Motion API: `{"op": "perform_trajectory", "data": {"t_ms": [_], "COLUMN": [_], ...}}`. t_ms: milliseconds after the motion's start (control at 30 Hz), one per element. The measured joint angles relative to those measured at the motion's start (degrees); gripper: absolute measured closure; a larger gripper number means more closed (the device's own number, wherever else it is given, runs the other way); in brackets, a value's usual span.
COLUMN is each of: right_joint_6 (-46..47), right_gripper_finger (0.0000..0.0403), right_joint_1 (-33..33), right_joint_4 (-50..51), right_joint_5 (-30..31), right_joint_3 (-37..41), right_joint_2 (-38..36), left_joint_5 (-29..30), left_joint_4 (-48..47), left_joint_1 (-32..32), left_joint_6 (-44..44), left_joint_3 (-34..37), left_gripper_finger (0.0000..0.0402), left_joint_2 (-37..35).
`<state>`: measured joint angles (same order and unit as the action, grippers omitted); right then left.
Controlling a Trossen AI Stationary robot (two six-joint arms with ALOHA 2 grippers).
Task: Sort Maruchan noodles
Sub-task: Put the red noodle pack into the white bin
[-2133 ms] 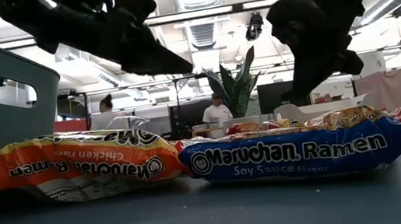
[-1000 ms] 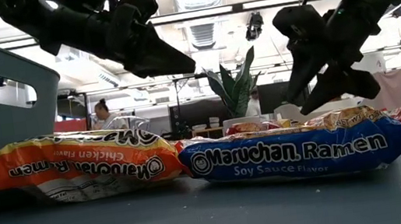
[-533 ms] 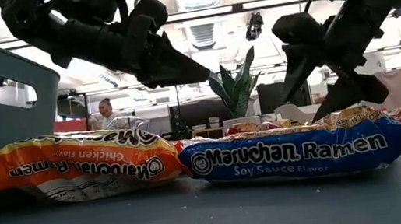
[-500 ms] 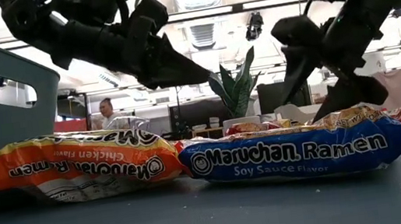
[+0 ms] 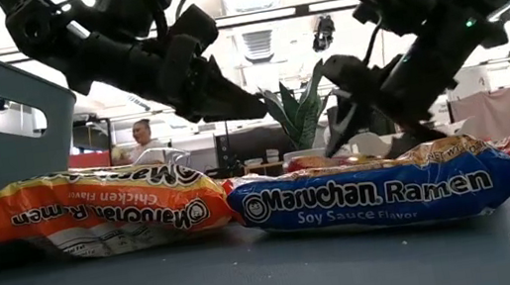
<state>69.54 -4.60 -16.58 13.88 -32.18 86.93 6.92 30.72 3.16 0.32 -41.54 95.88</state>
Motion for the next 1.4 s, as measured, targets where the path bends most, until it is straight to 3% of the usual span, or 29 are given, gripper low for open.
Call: {"op": "perform_trajectory", "data": {"t_ms": [200,433,567,1267,1400], "right_joint_6": [-3.0,-4.7,-6.0,-7.6,-9.7], "right_gripper_finger": [0.0082,0.0117,0.0153,0.0382,0.0394], "right_joint_1": [1.3,1.6,1.6,1.6,1.5], "right_joint_4": [-9.7,-13.9,-17.8,-18.4,-18.2], "right_joint_5": [-1.1,0.3,0.7,2.7,3.7], "right_joint_3": [0.0,-0.1,-0.1,0.0,0.0], "right_joint_2": [3.0,6.5,7.7,7.8,7.8], "left_joint_5": [0.0,0.0,0.0,0.0,0.0], "left_joint_4": [-0.9,-1.6,-1.8,2.0,2.4], "left_joint_1": [0.0,0.0,0.0,0.0,0.0], "left_joint_6": [-0.3,-1.1,-1.5,-2.9,-3.0], "left_joint_3": [0.1,0.1,0.1,0.1,0.1], "left_gripper_finger": [0.0235,0.0235,0.0235,0.0235,0.0235], "left_joint_2": [1.5,2.2,2.1,1.9,0.5]}}
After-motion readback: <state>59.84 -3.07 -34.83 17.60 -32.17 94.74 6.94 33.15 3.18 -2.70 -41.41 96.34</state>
